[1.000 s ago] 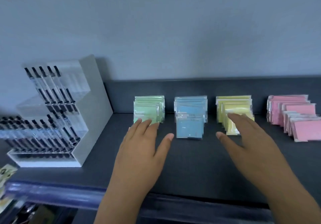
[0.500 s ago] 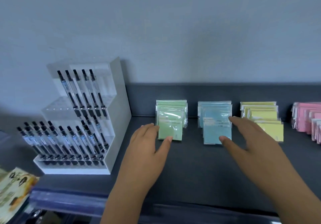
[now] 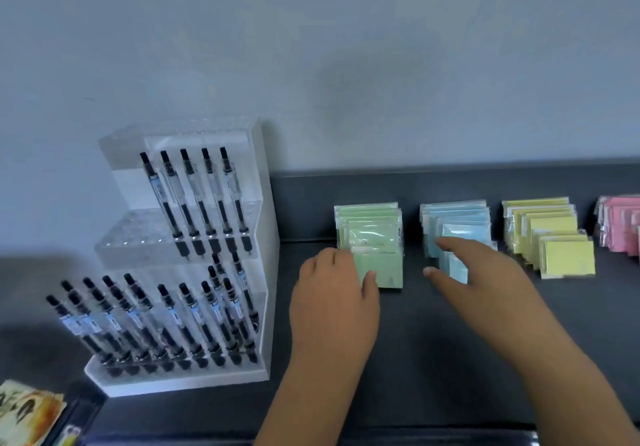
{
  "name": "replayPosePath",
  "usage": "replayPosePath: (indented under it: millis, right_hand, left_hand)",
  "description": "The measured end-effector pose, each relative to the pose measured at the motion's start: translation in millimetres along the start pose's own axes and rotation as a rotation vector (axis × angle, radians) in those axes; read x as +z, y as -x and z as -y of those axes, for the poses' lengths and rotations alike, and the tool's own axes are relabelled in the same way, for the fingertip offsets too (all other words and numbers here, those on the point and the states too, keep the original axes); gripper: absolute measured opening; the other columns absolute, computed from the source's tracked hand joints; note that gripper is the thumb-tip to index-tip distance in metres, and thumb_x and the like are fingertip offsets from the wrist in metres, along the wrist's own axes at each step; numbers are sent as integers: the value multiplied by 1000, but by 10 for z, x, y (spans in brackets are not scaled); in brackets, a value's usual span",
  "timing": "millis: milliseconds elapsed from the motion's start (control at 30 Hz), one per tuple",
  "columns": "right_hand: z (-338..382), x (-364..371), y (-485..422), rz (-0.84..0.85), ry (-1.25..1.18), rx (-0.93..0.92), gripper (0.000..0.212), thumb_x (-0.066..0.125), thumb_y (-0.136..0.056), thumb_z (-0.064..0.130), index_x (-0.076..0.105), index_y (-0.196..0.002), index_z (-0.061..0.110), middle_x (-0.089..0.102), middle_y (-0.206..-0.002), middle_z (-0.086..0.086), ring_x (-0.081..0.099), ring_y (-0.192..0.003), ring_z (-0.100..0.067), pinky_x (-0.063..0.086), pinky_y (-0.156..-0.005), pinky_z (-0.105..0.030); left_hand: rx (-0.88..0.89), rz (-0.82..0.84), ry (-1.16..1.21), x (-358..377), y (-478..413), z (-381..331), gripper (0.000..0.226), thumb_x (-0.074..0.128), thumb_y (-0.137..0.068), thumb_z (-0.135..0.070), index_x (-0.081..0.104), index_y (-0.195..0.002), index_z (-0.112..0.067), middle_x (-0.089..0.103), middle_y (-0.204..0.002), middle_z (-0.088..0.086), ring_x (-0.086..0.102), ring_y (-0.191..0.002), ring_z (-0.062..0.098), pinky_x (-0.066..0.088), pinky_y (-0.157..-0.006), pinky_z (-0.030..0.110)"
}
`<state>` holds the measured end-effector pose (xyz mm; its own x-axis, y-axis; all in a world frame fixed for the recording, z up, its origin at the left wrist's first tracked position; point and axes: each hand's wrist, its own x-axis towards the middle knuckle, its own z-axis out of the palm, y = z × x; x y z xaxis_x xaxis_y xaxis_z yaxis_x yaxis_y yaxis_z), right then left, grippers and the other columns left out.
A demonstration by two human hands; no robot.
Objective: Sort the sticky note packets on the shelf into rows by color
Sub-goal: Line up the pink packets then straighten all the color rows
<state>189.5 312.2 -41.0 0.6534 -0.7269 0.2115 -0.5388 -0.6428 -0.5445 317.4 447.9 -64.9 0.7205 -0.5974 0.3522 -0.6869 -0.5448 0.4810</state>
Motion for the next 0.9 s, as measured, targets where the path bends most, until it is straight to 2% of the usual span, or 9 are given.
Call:
replayPosePath:
  millis: [100,233,333,400,533,633,733,900]
  right_hand:
    - [190,136,-59,17,1,4,48,71,-95,31,60,-140,23,61,-141,7,54,-131,-16,37,-99,-23]
    - [290,337,-209,26,36,109,29,76,-87,21,71,-110,5,74,-106,-7,66,-101,-26,53,-90,-41]
    - [322,443,-327,66,113,183,16,77,-83,22,70,-86,8,70,-88,-5,63,-89,-24,49,-70,-34]
    - [310,505,-392,62,151,192,21,77,-80,23,65,-74,7,65,-79,-7,62,-83,-25,44,-64,-34]
    - [260,586,-483,54,157,216,23,78,-78,22,70,-80,0,69,-80,-15,66,-80,-27,53,-67,-35]
    - [229,619,-538,41,130,220,25,79,-78,21,68,-76,-1,68,-75,-15,66,-76,-27,53,-64,-35]
    - [204,637,-597,19,113,207,26,80,-78,21,66,-76,-2,67,-75,-16,65,-76,-28,49,-61,-34]
    - [182,668,-698,7,128,190,31,79,-78,22,60,-71,-2,63,-73,-17,54,-65,-23,40,-55,-32]
  left_hand:
    - [-25,41,11,-16,-110,2,29,48,-101,-42,57,-119,-21,56,-118,-3,52,-107,20,46,-82,33]
    - [-108,178,95,51,-229,59,27,56,-97,-28,54,-121,-16,57,-117,3,58,-103,25,46,-75,35]
    - [-142,236,87,88,-272,59,24,55,-94,-15,55,-118,-15,59,-113,5,61,-101,27,42,-70,33]
    - [-162,239,73,104,-307,47,21,54,-93,-9,57,-113,-14,60,-110,5,61,-99,27,41,-68,33]
    - [-186,245,61,127,-390,39,14,55,-90,-4,53,-95,-17,55,-92,1,53,-81,22,41,-64,33]
    - [-205,261,45,137,-492,31,17,55,-89,-2,48,-88,-18,49,-85,0,52,-80,22,42,-62,33]
    - [-214,262,51,162,-572,39,20,53,-88,0,45,-82,-18,48,-85,0,53,-81,23,41,-62,32]
    - [-223,218,88,233,-634,75,24,54,-87,-1,41,-75,-18,50,-82,1,52,-76,22,35,-54,30]
